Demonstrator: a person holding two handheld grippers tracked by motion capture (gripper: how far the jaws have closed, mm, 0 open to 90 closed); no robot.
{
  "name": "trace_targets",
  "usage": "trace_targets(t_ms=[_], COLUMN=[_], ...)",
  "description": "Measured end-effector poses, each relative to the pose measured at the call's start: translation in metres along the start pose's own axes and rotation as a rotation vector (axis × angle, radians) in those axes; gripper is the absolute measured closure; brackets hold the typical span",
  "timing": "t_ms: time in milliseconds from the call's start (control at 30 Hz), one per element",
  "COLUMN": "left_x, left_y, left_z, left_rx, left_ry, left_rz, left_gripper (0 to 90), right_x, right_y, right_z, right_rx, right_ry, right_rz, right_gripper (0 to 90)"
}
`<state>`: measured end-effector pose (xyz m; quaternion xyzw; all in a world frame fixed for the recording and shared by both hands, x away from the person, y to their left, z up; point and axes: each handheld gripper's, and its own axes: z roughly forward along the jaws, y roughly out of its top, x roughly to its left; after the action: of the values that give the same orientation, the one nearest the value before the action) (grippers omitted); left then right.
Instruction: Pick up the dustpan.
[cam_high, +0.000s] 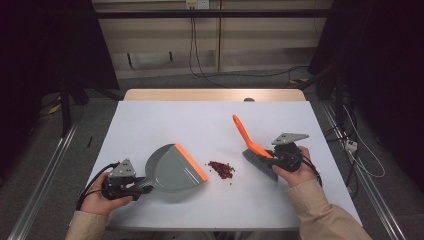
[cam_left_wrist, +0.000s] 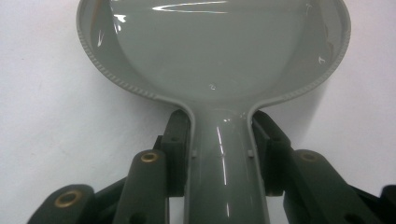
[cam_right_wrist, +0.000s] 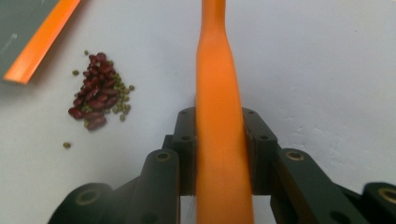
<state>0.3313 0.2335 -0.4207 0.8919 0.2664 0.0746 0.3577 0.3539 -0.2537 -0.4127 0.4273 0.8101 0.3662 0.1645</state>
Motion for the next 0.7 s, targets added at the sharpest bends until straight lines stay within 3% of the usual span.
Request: trace_targets(t_ms=[233, 567, 700], left_x=[-0.004, -0.010, -0.010], left_y=[0.000, -0.002, -0.003], left_z=[0.001, 0.001, 0.001], left_rx=[0.017, 0.025, 0.029], left_ry=[-0.020, -0.071, -0.070], left_rz=[0.020, 0.031, 0.031], left_gripper=[63.1, 63.0, 63.0], right_x=[0.003, 0.013, 0.015], right_y=[0.003, 0.012, 0.013], right_z=[0.003, 0.012, 0.016], right_rx=[-0.088, -0.131, -0.137], right_ry=[-0.054, -0.061, -0.079], right_rz=[0.020, 0.036, 0.039], right_gripper=[71.5, 71.5, 71.5])
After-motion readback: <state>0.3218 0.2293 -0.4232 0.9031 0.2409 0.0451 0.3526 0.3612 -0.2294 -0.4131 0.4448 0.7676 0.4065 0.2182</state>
